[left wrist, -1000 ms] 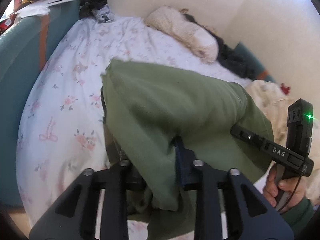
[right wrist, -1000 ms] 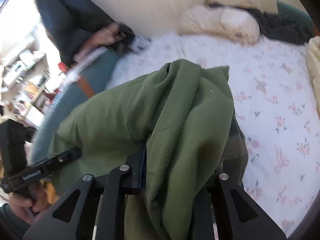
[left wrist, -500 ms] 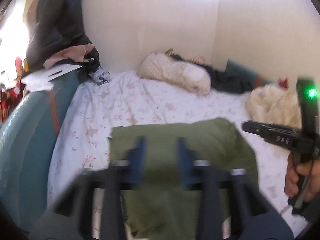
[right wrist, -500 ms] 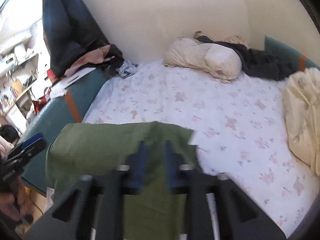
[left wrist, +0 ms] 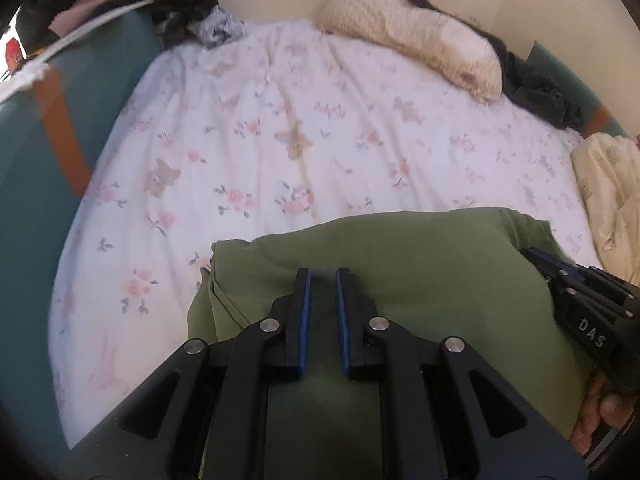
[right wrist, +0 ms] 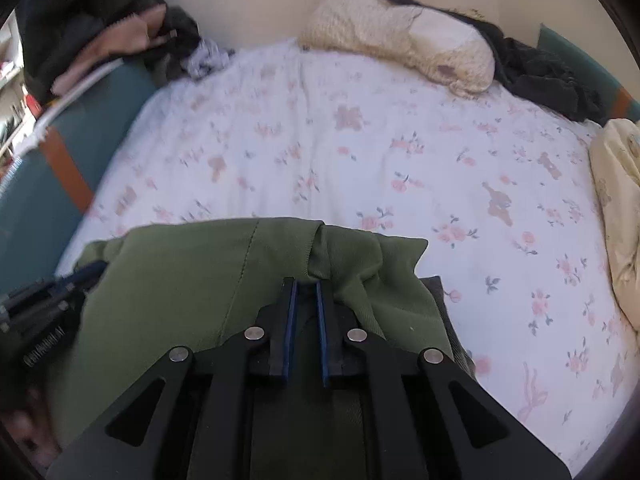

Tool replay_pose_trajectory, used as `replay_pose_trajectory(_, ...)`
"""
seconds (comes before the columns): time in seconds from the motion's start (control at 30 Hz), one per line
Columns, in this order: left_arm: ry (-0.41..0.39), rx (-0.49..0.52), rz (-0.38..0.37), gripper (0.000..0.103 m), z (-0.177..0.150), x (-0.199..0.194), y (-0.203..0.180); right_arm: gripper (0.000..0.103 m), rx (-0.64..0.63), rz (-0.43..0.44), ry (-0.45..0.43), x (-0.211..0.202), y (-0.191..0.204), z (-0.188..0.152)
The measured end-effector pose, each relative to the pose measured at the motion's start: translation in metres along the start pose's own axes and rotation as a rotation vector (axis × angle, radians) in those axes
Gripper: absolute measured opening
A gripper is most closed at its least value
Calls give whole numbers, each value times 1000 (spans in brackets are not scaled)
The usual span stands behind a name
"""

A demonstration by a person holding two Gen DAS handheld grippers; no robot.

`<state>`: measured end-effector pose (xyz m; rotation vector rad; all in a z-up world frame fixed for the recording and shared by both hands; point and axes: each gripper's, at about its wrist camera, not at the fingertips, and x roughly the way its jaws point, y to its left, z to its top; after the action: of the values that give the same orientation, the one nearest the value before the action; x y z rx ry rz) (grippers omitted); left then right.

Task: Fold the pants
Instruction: 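Lower the folded trousers onto the camouflage clothes stack and open both tools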

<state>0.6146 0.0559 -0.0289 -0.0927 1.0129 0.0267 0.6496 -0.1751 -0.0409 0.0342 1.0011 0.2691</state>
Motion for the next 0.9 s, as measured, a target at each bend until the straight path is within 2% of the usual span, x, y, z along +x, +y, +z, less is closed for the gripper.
replay_pose_trajectory(0.1,-45,-17,11,10,-17,15,4,2,48,61,-36,12,-12,-14)
replay_pose_trajectory(0.17,-81,-47,-15,10,-25,14,10,1,53,63,-60,12,-13,-22)
replay_pose_trajectory(0.27,-75,-36,-29,10,-15,-1,10,1,4,3,-16,-1,-1,-12)
replay_pose_trajectory(0.3,-83,-23,-11,13,-12,-16,10,2,-2,-4,-20,-12,2,-7)
replay_pose_trajectory(0.33,-99,-19,6,15,-9,-24,9,9,-12,-3,-40,-24,5,-5)
replay_pose_trajectory(0.37,-123,-13,35,29,-7,-42,7,16,-25,-8,-67,-41,7,-3)
replay_pose_trajectory(0.4,-136,-17,37,53,-6,-57,8,20,-32,12,-85,-60,8,-2)
replay_pose_trajectory(0.43,-168,-32,3,64,-7,-76,9,35,-31,54,-111,-82,7,-4)
replay_pose_trajectory(0.47,-217,-42,-30,76,-10,-102,9,62,-36,86,-146,-103,7,-7)
replay_pose_trajectory(0.53,-295,-37,-54,78,-20,-145,4,89,-59,99,-256,-157,8,-23)
replay_pose_trajectory(0.6,-344,-35,-76,89,-43,-189,-3,90,-67,117,-319,-201,10,-45)
replay_pose_trajectory(0.63,-372,-36,-71,92,-65,-218,-8,93,-46,124,-335,-226,8,-64)
replay_pose_trajectory(0.7,-413,-42,-71,93,-99,-254,-14,102,-27,116,-365,-265,7,-99)
replay_pose_trajectory(0.73,-442,-46,-76,93,-131,-279,-18,103,-26,120,-386,-282,8,-116)
replay_pose_trajectory(0.77,-455,-46,-72,95,-151,-294,-20,103,-36,118,-406,-305,11,-144)
replay_pose_trajectory(0.8,-467,-49,-63,101,-180,-312,-22,103,-41,101,-417,-320,14,-163)
replay_pose_trajectory(0.83,-467,-44,-64,102,-196,-321,-24,103,-46,68,-424,-339,18,-193)
replay_pose_trajectory(0.87,-465,-48,-77,102,-228,-337,-26,103,-54,57,-430,-350,21,-211)
replay_pose_trajectory(0.9,-453,-50,-82,102,-242,-344,-27,103,-62,39,-434,-365,25,-238)
